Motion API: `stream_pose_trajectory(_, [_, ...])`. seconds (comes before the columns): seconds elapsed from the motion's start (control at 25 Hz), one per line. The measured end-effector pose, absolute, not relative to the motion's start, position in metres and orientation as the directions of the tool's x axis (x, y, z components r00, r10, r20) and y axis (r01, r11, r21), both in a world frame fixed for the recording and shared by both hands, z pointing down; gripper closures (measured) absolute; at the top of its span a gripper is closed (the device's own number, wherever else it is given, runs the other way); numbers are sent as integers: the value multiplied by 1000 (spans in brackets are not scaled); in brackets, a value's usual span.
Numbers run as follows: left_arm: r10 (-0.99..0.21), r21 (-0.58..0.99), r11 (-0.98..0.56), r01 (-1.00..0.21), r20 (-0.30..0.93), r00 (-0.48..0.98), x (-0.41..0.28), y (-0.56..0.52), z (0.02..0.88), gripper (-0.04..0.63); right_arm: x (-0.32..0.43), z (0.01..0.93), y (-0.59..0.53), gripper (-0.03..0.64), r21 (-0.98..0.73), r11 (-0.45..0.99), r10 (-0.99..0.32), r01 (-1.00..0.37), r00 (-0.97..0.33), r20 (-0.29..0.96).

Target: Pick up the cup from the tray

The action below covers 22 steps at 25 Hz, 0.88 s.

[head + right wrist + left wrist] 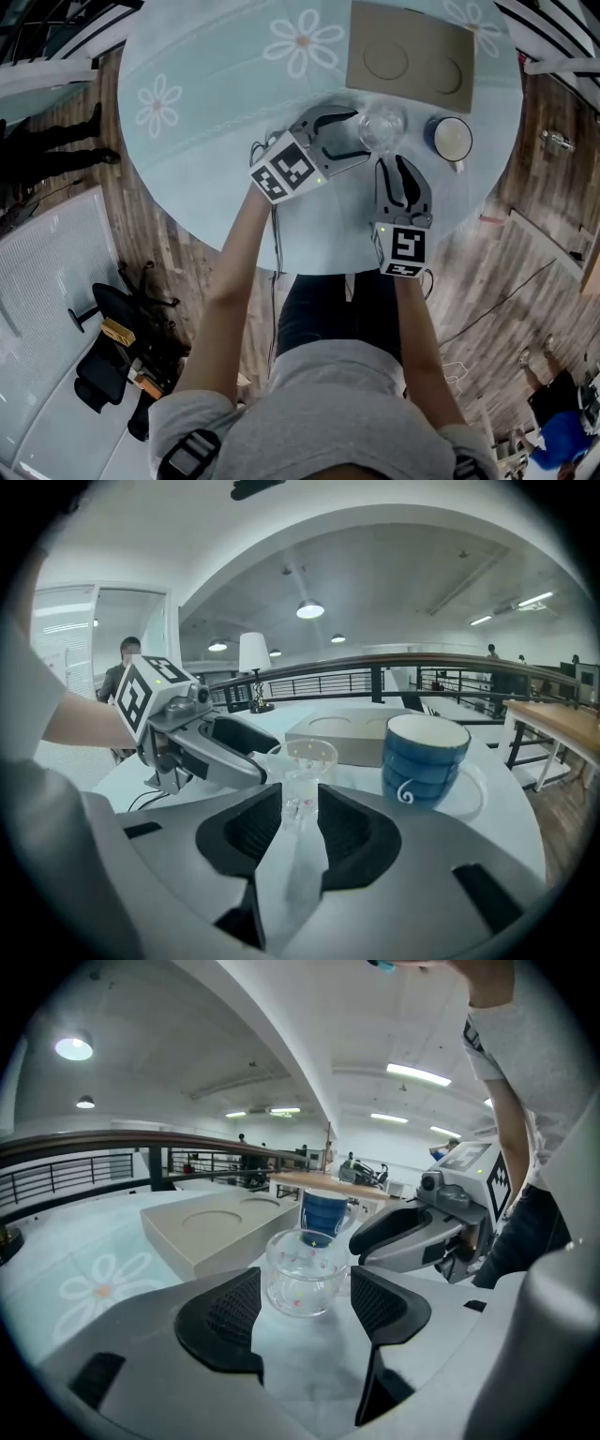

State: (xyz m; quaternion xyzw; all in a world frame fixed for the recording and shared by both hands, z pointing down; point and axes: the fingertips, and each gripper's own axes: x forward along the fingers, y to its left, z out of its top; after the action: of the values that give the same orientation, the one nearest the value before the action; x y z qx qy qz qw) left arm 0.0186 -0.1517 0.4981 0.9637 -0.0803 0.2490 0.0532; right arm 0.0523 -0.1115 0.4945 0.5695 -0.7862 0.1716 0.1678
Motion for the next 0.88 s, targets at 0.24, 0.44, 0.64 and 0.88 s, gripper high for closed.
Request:
stream_pose_trajectory(0.24, [-275, 91, -941, -325, 348, 896, -2, -149, 439, 360, 58, 434, -122, 533, -87, 267, -902, -960, -281, 329])
stream_pose_trajectory(0.44, [-447, 20, -884, -466, 254, 858, -9, -150, 376, 588, 65, 373, -142, 604, -63, 220, -954, -974, -228, 196])
stream_pose_trajectory(0.64, [-607, 26, -783, -621, 186, 773, -12, -159, 339, 588, 72, 339, -150, 607, -83, 194, -969, -977, -205, 140])
stream_pose_trajectory(0.88, [-718, 52, -680, -731, 153, 679, -24, -168, 321, 588, 66, 320, -148, 609, -88, 188, -972, -978, -198, 127])
